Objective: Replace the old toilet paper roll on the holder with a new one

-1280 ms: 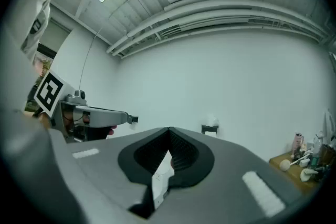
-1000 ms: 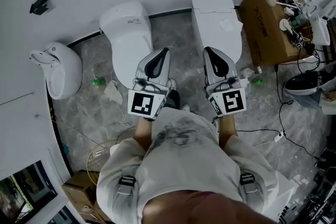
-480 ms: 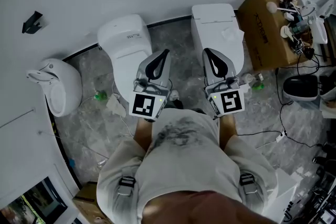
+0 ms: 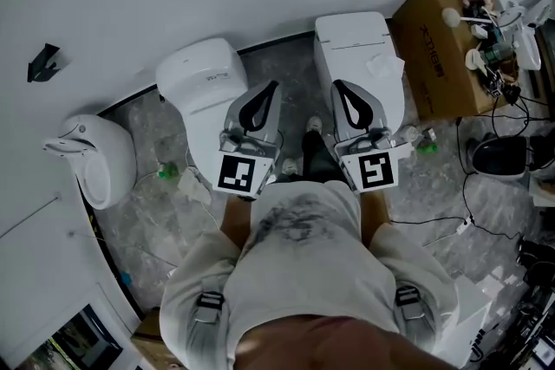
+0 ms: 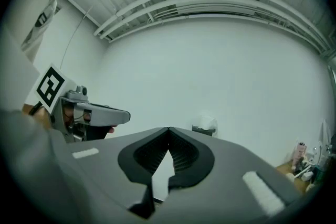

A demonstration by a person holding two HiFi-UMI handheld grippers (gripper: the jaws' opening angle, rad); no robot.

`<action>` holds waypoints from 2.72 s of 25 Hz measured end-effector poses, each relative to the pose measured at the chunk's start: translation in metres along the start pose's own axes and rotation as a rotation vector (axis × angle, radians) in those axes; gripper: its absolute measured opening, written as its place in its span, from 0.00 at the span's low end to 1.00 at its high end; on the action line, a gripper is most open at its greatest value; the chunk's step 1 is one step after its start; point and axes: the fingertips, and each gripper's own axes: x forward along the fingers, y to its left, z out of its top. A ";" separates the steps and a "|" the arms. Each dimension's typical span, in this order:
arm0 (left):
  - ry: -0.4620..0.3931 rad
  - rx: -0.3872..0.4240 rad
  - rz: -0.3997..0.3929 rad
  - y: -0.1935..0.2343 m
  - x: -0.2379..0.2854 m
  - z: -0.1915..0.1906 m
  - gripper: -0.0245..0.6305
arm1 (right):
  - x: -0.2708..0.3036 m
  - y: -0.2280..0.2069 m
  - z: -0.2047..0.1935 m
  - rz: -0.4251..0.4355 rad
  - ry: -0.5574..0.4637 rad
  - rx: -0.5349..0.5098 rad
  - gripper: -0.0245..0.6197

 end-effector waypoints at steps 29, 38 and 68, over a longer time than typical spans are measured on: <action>0.109 -0.013 0.145 0.098 0.224 -0.028 0.04 | 0.199 -0.174 -0.051 0.110 0.056 0.055 0.04; 0.147 -0.018 0.112 0.148 0.276 -0.056 0.04 | 0.261 -0.205 -0.096 0.037 0.157 0.041 0.04; 0.261 0.005 -0.061 0.229 0.418 -0.147 0.15 | 0.397 -0.284 -0.190 -0.098 0.312 0.034 0.04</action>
